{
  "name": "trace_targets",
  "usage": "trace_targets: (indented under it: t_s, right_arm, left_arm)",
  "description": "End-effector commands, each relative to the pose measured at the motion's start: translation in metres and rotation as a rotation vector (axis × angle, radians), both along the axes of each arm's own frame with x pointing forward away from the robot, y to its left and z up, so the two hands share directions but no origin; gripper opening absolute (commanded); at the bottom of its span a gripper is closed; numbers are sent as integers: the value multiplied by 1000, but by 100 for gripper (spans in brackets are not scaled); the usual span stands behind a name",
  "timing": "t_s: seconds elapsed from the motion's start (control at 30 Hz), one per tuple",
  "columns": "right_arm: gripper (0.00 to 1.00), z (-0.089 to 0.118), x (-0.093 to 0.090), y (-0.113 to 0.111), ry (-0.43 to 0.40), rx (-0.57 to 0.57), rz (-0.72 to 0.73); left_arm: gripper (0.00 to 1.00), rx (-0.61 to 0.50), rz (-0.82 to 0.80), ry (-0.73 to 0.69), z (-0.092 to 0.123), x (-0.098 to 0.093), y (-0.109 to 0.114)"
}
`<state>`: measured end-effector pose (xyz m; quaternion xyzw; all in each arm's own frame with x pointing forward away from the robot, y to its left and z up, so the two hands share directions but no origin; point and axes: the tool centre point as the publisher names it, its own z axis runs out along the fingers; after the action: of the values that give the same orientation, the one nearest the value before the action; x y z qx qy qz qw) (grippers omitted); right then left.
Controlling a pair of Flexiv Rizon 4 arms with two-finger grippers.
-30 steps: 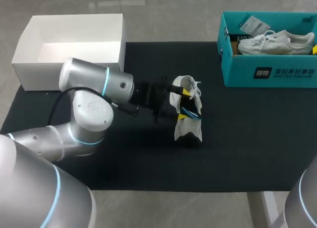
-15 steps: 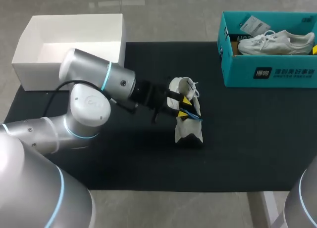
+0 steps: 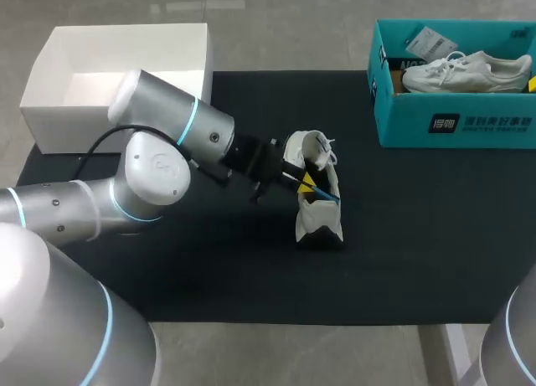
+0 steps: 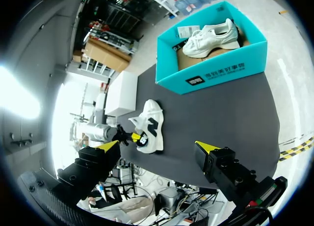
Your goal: Take the shoe out of the shoebox, open the shoe tongue, remove and reinsert the insole, then place the shoe into the shoebox
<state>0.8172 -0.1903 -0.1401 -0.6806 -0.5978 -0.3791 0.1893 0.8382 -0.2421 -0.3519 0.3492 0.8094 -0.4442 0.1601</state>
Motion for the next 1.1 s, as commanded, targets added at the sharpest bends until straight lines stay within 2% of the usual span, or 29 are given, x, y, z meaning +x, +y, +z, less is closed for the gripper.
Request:
trace_targets:
  t_s: [0.03,0.27,0.3,0.33,0.4,0.43,0.5,0.53,0.6,0.63,0.67,0.73,0.83,0.9,1.1]
  right_arm:
    - [100,0,-1,0,0,-2,-2]
    - [100,0,-1,0,0,-2,-2]
    - [100,0,-1,0,0,-2,-2]
    - [100,0,-1,0,0,-2,-2]
    - [100,0,-1,0,0,-2,-2]
    - [100,0,-1,0,0,-2,-2]
    - [100,0,-1,0,0,-2,-2]
    - [100,0,-1,0,0,-2,-2]
    - [100,0,-1,0,0,-2,-2]
    - [100,0,-1,0,0,-2,-2]
    - [100,0,-1,0,0,-2,-2]
    - [100,0,-1,0,0,-2,-2]
    - [100,0,-1,0,0,-2,-2]
    - [100,0,-1,0,0,-2,-2]
    - [100,0,-1,0,0,-2,-2]
  left_arm:
    - [0,15,15,-1,-6,10,-5]
    - [0,19,44,29,-6,13,-5]
    - [9,17,43,32,-4,11,-4]
    - [38,14,41,34,-1,10,-3]
    - [54,3,35,41,3,6,-2]
    - [73,-1,34,44,6,4,-1]
    - [76,-13,25,48,11,1,-1]
    - [76,-18,22,49,14,-1,0]
    - [66,-23,13,46,16,-4,-1]
    - [59,-25,8,44,17,-5,-2]
    - [47,-26,1,41,17,-6,-2]
    - [45,-22,-13,38,17,-9,-4]
    - [32,-17,-25,43,14,-11,-6]
    - [0,-12,-31,46,12,-12,-7]
    - [0,13,-56,36,6,-9,-10]
